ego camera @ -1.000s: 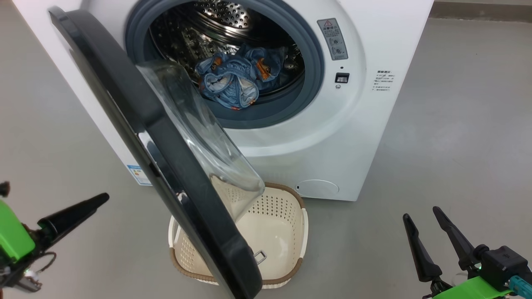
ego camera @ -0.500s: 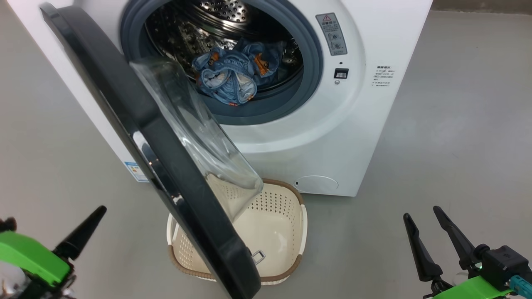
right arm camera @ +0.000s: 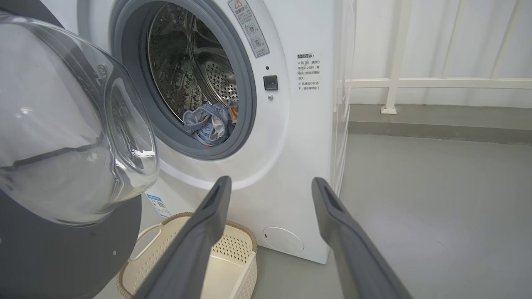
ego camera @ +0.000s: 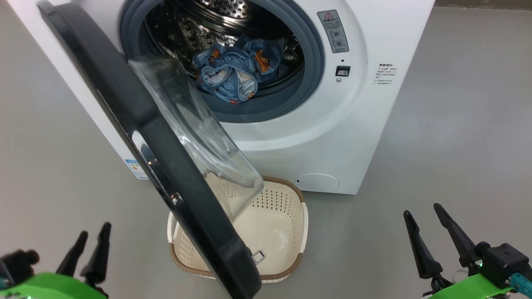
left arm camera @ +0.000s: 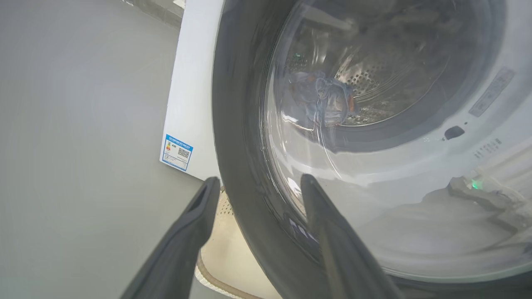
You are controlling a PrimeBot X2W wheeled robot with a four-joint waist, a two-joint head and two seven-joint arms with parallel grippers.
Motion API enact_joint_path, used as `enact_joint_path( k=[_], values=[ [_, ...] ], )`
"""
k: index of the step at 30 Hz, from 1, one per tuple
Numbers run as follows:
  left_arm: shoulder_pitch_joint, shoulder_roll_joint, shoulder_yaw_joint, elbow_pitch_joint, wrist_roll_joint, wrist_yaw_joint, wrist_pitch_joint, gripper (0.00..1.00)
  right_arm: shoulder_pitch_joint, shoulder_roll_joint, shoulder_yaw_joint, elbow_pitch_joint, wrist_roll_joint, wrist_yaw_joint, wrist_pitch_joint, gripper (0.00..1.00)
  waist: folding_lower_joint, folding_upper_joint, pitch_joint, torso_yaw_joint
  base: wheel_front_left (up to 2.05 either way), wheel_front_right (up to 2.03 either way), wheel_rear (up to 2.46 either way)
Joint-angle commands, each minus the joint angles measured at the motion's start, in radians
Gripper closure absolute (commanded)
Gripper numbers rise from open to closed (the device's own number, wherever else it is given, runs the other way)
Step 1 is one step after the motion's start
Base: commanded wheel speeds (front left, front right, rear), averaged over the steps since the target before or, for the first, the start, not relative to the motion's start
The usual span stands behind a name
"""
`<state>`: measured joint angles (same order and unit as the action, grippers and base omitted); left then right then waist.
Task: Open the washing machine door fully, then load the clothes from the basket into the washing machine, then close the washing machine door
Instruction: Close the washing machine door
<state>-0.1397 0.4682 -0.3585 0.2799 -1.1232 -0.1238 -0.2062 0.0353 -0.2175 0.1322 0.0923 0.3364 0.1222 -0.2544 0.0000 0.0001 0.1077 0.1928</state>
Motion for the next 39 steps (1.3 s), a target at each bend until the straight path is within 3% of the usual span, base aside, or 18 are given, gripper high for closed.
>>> enact_joint_path(
  k=[1, 4, 12, 19, 39],
  values=[
    [-0.028, 0.049, 0.021, -0.005, 0.021, -0.007, -0.023, 0.0, -0.022, -0.008, 0.017, -0.024, 0.002, 0.008, -0.007, 0.0, 0.0, -0.0001, 0.0, 0.0, 0.0, 0.0, 0.0],
    [-0.045, 0.047, -0.004, 0.036, 0.112, -0.007, -0.053, 0.0, -0.023, -0.007, 0.015, -0.024, 0.002, 0.008, -0.007, 0.0, 0.0, -0.0001, 0.004, 0.001, 0.0, 0.0, 0.0],
    [-0.004, -0.08, 0.174, -0.022, 0.475, -0.007, -0.055, 0.0, -0.023, -0.003, 0.01, -0.026, 0.0, 0.008, -0.007, 0.0, 0.0, -0.0001, 0.007, -0.002, 0.0, 0.0, 0.0],
    [0.053, -0.156, 0.277, -0.088, 0.669, -0.007, -0.055, 0.0, -0.023, -0.004, 0.01, -0.026, 0.0, 0.008, -0.007, 0.0, 0.0, -0.0001, 0.007, -0.007, 0.0, 0.0, 0.0],
    [0.101, -0.212, 0.333, -0.062, 0.736, -0.007, -0.055, 0.0, -0.023, -0.003, 0.012, -0.025, 0.001, 0.008, -0.007, 0.0, 0.0, -0.0001, 0.009, -0.007, 0.0, 0.0, 0.0]
  ],
)
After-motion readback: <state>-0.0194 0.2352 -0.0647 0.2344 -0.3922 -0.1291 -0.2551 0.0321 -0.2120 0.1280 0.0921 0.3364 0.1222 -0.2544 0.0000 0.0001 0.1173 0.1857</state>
